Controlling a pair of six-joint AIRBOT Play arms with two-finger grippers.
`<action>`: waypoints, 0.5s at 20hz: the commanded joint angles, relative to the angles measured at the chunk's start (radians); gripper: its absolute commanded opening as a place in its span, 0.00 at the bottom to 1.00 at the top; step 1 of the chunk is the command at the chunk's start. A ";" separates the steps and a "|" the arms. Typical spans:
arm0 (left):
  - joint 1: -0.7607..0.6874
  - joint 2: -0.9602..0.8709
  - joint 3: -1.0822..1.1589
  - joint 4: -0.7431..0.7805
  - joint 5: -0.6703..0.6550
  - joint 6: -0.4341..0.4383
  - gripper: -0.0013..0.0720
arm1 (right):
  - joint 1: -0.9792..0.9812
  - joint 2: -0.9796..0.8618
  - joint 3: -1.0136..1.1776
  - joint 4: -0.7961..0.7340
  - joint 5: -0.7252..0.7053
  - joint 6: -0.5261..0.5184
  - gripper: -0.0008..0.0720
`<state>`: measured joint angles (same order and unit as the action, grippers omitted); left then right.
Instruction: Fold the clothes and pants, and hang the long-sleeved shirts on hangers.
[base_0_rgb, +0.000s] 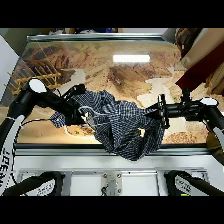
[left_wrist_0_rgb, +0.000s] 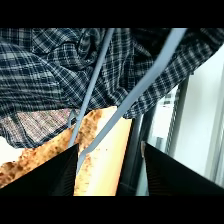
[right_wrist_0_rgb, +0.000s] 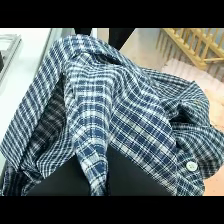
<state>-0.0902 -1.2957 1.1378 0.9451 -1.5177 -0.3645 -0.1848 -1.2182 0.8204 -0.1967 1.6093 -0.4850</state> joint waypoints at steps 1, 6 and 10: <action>0.065 0.029 0.001 0.005 0.060 -0.181 0.58 | -0.001 0.003 0.000 0.042 0.003 0.070 0.03; 0.250 0.213 0.001 0.005 0.191 -0.436 0.58 | -0.001 0.084 0.001 0.221 -0.057 0.189 0.03; 0.362 0.356 -0.002 0.005 0.181 -0.758 0.58 | -0.002 0.215 0.002 0.228 -0.183 0.274 0.03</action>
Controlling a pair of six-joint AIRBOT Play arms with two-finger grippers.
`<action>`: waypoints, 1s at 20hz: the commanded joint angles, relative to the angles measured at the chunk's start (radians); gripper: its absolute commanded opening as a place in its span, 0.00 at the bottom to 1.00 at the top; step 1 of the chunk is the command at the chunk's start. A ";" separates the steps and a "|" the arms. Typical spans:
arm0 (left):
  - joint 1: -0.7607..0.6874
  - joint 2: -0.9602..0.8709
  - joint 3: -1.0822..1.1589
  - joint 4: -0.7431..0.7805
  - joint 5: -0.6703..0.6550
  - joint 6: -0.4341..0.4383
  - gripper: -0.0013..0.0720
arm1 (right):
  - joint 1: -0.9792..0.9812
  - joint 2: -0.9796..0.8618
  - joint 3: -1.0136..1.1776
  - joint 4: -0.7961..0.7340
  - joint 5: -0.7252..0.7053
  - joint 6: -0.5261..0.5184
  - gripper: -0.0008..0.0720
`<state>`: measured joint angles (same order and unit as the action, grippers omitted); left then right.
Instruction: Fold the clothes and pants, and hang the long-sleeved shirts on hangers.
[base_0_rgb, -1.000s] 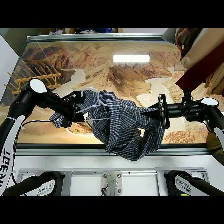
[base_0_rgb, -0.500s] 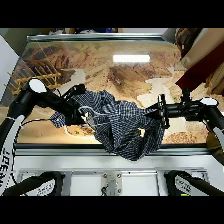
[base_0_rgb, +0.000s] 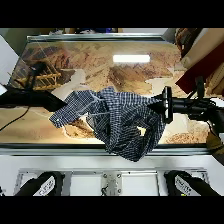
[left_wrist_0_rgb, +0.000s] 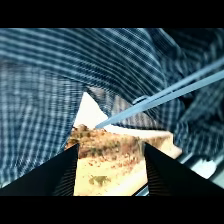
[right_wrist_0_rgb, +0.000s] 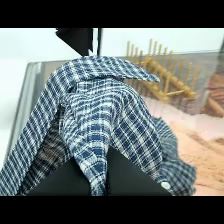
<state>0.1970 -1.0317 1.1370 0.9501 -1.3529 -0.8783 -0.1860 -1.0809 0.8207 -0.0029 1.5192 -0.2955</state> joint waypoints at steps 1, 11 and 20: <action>0.079 0.114 -0.001 0.000 0.004 -0.303 0.58 | 0.000 0.105 0.001 0.035 -0.126 0.108 0.03; -0.221 0.137 -0.332 -0.045 0.189 -0.714 0.97 | 0.000 0.206 0.001 0.164 -0.240 0.169 0.03; -0.462 0.136 -0.666 -0.441 0.566 -0.718 0.97 | 0.001 0.208 0.001 0.164 -0.240 0.169 0.03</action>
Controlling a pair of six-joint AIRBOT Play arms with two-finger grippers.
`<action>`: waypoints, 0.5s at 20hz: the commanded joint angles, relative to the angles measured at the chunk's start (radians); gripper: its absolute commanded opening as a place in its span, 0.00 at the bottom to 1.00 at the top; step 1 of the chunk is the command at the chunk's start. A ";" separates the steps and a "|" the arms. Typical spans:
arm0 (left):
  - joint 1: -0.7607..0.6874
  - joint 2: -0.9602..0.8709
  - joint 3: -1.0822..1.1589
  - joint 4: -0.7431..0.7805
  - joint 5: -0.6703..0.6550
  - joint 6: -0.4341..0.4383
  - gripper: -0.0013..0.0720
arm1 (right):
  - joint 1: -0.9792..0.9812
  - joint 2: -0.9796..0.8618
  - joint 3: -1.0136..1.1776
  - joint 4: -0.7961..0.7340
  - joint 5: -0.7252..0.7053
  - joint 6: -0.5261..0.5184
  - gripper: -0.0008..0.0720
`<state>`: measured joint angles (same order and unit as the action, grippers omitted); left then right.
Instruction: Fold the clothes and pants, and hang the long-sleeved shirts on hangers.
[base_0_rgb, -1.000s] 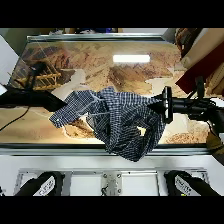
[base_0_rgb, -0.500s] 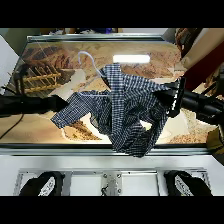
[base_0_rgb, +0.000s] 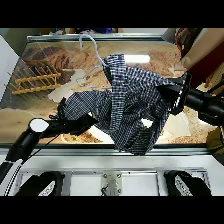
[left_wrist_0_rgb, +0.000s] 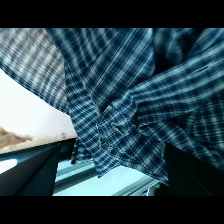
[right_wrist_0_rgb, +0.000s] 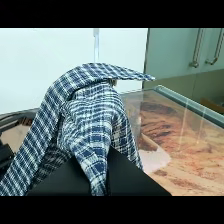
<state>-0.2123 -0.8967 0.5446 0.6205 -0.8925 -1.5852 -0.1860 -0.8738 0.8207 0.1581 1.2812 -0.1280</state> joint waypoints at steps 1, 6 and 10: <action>-0.063 0.001 -0.085 -0.152 0.127 0.003 0.97 | 0.001 0.001 0.001 0.003 -0.002 0.002 0.03; -0.150 -0.033 -0.085 -0.229 0.196 0.031 0.97 | 0.001 0.001 0.001 0.003 -0.001 0.002 0.03; -0.192 -0.147 -0.084 -0.415 0.198 0.144 0.65 | 0.001 0.001 0.001 -0.007 0.002 0.032 0.03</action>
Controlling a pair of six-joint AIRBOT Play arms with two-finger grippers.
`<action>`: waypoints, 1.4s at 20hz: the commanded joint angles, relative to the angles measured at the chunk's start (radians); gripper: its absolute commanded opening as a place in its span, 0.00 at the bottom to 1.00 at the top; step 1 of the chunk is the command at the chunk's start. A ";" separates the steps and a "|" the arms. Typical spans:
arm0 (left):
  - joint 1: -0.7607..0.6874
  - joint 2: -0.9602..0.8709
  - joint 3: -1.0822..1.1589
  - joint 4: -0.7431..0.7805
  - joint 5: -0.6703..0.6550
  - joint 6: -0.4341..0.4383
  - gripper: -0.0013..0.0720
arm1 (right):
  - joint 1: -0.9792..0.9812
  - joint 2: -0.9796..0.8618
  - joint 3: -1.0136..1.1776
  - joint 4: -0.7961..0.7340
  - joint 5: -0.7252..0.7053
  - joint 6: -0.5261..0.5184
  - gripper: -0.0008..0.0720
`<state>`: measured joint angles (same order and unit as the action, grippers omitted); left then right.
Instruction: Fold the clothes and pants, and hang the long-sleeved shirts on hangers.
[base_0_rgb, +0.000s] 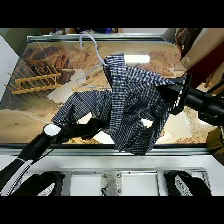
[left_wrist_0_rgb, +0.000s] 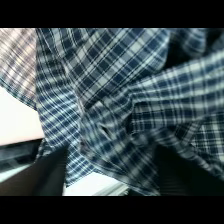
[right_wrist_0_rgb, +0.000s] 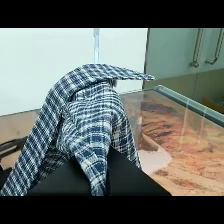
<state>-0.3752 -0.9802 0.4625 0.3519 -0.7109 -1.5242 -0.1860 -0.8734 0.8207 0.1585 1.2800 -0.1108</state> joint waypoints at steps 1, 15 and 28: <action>-0.024 -0.086 -0.001 -0.184 0.019 0.134 0.44 | 0.001 0.001 0.001 -0.007 0.003 0.025 0.03; 0.510 -0.116 0.373 0.328 -0.286 0.068 0.04 | 0.000 0.181 0.001 -0.047 0.000 0.261 0.03; 0.580 -0.254 0.932 0.684 -0.576 0.046 0.05 | 0.000 0.215 0.001 -0.294 0.014 0.383 0.03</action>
<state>0.2016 -1.2072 1.2602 0.9131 -1.2213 -1.4651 -0.1856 -0.6662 0.8207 -0.0544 1.2835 0.2340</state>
